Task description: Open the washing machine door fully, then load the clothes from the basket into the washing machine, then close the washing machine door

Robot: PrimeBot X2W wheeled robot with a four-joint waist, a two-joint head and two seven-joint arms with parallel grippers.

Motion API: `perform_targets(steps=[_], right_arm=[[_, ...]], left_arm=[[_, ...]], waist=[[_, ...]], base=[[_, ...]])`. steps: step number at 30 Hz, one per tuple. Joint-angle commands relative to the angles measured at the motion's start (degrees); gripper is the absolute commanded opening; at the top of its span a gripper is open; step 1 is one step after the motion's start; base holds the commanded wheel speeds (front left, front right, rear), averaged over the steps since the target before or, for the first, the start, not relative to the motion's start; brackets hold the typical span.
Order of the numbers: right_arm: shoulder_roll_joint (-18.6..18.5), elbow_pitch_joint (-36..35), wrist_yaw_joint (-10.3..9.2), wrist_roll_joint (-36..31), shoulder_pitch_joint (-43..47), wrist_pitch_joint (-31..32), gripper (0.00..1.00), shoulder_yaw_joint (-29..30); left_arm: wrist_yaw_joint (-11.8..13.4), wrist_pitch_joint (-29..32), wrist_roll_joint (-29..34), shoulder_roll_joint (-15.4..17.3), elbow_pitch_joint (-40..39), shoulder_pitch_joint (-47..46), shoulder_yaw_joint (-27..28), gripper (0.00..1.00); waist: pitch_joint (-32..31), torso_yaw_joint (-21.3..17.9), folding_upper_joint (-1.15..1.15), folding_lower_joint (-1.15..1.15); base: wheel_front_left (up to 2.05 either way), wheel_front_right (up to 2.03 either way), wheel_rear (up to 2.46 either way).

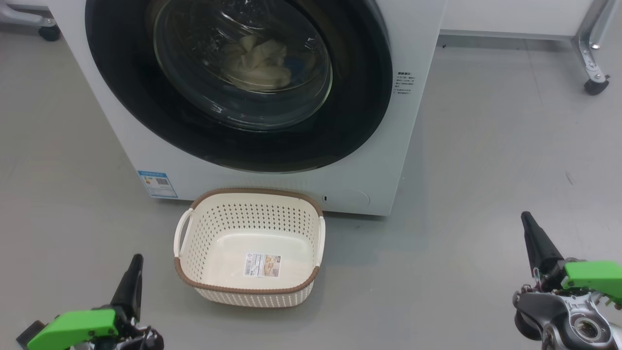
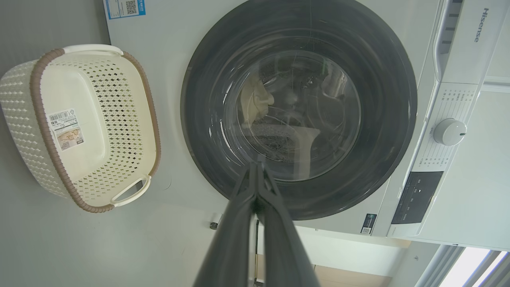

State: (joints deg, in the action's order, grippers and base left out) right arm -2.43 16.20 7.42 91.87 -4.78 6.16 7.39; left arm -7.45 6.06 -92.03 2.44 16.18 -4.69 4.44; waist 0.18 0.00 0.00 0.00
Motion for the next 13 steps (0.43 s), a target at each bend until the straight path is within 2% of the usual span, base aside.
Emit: perform_targets(steps=[1,13], right_arm=[[-0.5,-2.2,0.07,0.3,-1.4,0.4,0.0,-0.8],[-0.5,-2.2,0.07,0.3,-1.4,0.4,0.0,-0.8]], left_arm=[[0.0,0.4,-0.1,0.5,-2.1,-1.5,2.1,0.0],[0.0,0.5,-0.1,0.5,-2.1,-1.5,2.1,0.0]], waist=[[0.0,0.0,0.0,0.0],[0.0,0.0,0.0,0.0]], base=[[0.0,0.0,0.0],[0.0,0.0,0.0]])
